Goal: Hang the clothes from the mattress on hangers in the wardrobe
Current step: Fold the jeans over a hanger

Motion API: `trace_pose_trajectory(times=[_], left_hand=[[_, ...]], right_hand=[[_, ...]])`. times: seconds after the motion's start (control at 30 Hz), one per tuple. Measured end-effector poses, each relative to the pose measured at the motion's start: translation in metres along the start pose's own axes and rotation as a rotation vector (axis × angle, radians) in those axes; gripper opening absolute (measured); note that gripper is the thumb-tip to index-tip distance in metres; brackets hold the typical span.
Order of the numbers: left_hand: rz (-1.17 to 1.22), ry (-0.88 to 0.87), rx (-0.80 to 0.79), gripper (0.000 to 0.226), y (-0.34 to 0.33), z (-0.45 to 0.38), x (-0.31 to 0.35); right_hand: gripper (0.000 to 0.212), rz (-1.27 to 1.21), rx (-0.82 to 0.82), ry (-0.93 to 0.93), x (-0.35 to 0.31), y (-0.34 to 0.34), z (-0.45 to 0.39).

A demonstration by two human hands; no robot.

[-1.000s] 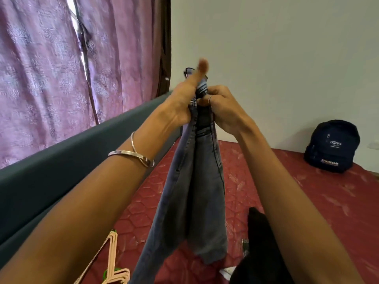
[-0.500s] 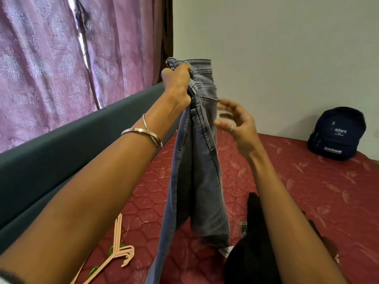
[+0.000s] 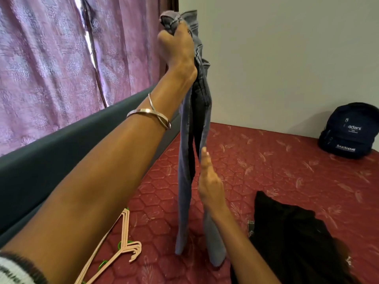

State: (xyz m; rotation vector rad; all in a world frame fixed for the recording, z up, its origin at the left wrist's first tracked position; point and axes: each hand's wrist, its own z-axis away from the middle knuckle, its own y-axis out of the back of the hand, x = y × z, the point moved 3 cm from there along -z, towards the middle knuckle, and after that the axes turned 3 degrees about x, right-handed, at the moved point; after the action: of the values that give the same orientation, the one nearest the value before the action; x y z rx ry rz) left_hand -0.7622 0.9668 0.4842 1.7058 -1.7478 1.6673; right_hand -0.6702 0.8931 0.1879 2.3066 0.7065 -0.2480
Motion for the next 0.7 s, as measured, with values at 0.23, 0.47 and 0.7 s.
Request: trace_pose_trajectory(times=[0.23,0.47,0.7], left_hand=[[-0.084,-0.055,0.097,0.021,0.019,-0.008,0.012],[-0.149,-0.067,0.117,0.015,0.033,-0.013,0.012],[-0.160,-0.087,0.165,0.027,0.039,-0.018,0.004]], right_hand=[[0.048,-0.277,-0.012,-0.069,-0.012,-0.029,0.019],[0.070,-0.269,-0.077,-0.080,-0.022,-0.047,0.010],[0.038,-0.260,-0.149,-0.248,-0.042,-0.080,-0.001]])
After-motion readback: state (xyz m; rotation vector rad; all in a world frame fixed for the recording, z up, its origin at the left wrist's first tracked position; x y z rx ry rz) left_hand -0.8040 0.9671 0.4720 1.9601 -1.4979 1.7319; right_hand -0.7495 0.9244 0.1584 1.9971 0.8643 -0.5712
